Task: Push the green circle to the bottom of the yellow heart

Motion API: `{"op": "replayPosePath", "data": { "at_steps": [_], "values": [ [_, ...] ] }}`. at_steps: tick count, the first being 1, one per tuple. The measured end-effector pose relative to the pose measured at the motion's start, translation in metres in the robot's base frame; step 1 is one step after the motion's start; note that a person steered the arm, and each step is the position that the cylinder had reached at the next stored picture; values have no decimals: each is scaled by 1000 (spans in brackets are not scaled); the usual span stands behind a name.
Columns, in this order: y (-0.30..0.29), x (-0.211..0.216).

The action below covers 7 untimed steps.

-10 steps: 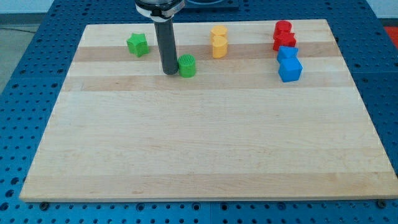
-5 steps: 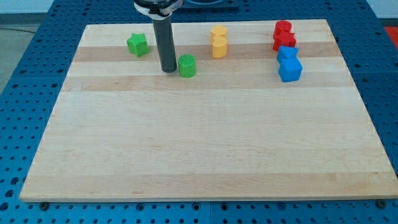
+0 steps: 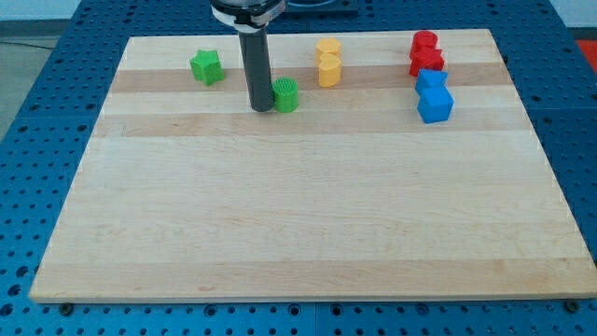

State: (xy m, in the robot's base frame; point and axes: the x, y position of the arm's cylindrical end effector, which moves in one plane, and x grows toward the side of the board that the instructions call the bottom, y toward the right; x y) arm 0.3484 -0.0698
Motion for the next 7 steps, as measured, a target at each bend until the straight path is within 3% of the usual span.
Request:
{"op": "replayPosePath", "data": {
  "at_steps": [7],
  "values": [
    [23, -23]
  ]
}}
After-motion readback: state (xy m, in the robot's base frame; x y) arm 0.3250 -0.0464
